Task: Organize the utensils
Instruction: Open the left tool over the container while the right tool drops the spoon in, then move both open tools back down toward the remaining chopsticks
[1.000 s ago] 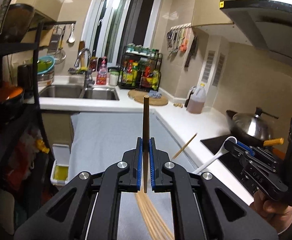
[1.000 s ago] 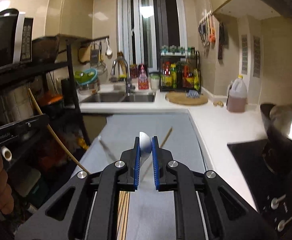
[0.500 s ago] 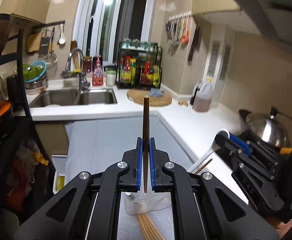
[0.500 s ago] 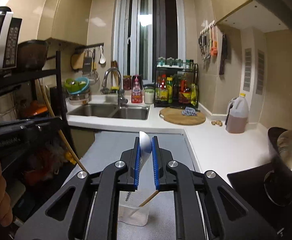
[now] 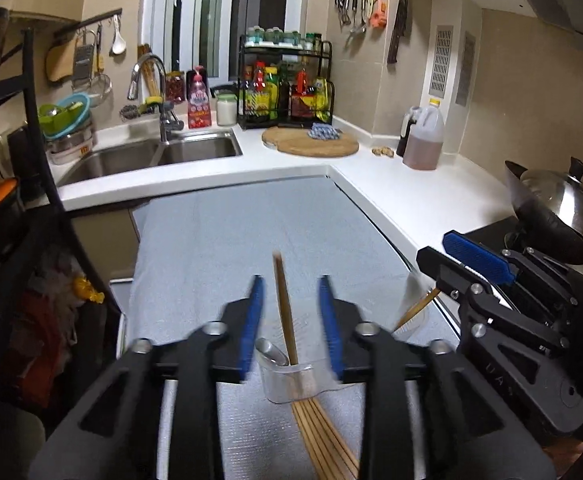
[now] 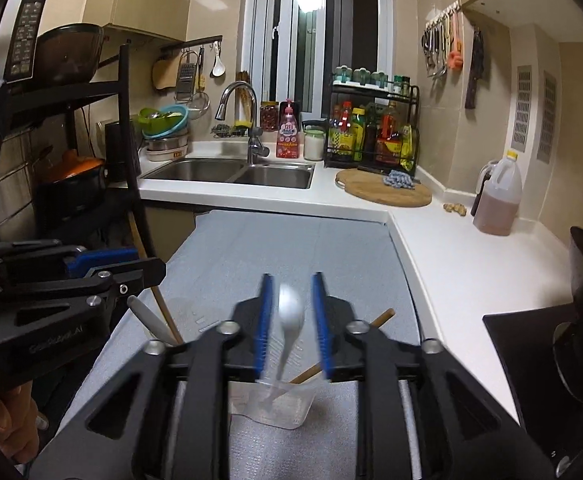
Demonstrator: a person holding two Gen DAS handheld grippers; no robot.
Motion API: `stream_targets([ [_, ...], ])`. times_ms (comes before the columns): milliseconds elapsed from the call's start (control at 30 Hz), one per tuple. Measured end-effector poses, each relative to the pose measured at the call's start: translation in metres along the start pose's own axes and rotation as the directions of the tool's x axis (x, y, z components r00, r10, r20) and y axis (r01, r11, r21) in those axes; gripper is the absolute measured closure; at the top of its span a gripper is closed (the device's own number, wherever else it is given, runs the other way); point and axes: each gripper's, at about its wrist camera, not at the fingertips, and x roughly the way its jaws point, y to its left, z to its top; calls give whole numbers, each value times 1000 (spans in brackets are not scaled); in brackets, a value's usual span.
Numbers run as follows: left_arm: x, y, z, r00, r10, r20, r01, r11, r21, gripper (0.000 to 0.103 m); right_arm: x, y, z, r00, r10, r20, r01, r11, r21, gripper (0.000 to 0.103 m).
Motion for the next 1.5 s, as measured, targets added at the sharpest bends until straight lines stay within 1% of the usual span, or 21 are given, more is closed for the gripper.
stream_targets([
  [133,-28,3,7,998,23,63,-23,1000,-3,66,-17,2,6,999,-32,40,32,999,-15,73],
  [233,-60,1,6,992,24,123,-24,1000,-3,65,-40,1,11,995,-46,86,47,999,-9,73],
  [367,-92,-7,-2,984,25,178,-26,1000,1,63,-80,4,10,987,-46,155,49,999,-16,73],
  [500,-118,-12,-28,977,19,212,-16,1000,-16,61,-117,3,-6,978,-35,204,34,999,6,73],
  [533,-121,-13,-33,977,19,215,-15,1000,-20,61,-125,2,-13,977,-28,213,24,999,20,73],
  [600,-129,-17,-54,974,26,224,-20,999,-27,61,-137,3,-29,974,-17,224,12,1000,25,73],
  [700,-132,-21,-84,974,40,222,-32,999,-36,61,-150,5,-58,972,-30,232,21,999,43,73],
  [800,-129,-22,-119,977,51,207,-39,997,-63,61,-149,6,-88,980,-14,198,0,998,69,73],
  [933,-119,-24,-159,979,87,183,-78,995,-60,61,-142,8,-126,988,-11,154,-3,996,91,73],
  [967,-114,-23,-172,983,92,160,-81,994,-72,61,-139,8,-136,991,1,136,-15,995,98,73],
  [1033,-108,-20,-186,989,78,129,-66,993,-96,61,-136,11,-150,994,6,113,-18,995,101,73],
  [1100,-102,-18,-203,990,94,102,-83,990,-110,62,-132,14,-166,996,9,89,-18,995,100,73],
  [1133,-101,-18,-208,991,96,97,-85,990,-116,68,-130,15,-173,997,15,74,-23,994,105,73],
  [1167,-97,-16,-216,992,92,84,-81,988,-130,77,-127,15,-178,998,20,60,-27,994,110,73],
  [1233,-91,-14,-227,993,97,63,-87,986,-145,82,-121,16,-190,999,37,27,-40,992,122,74],
  [1267,-87,-13,-234,994,100,50,-92,984,-151,86,-116,16,-197,999,50,4,-50,990,132,76],
  [1333,-80,-11,-246,994,103,23,-98,981,-168,89,-109,16,-206,997,67,-30,-62,987,151,82],
  [1400,-75,-11,-256,995,100,1,-99,980,-174,89,-101,14,-214,994,91,-60,-80,982,173,90],
  [1500,-66,-15,-267,995,93,-23,-96,982,-165,90,-93,16,-225,988,122,-97,-102,976,191,92],
])
